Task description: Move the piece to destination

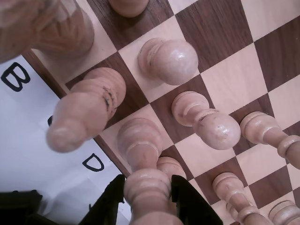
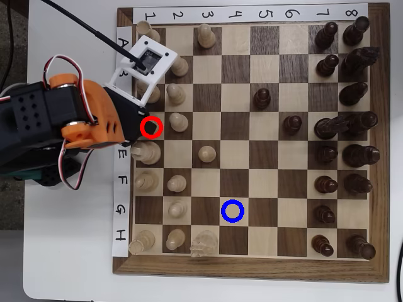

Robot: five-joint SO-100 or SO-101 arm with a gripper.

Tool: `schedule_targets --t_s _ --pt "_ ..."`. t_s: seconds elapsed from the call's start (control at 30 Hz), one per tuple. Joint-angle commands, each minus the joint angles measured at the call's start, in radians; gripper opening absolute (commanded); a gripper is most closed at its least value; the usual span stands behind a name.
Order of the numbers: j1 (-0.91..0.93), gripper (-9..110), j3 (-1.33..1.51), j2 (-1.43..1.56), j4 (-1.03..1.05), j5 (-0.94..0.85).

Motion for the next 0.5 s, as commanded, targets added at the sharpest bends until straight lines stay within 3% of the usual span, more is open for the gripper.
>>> schedule_targets --t_s 0.0,0.47 --pt "0.011 0 -0.017 0.005 0.005 -0.008" --pt "0.018 0 -0.109 0.061 0.083 0.005"
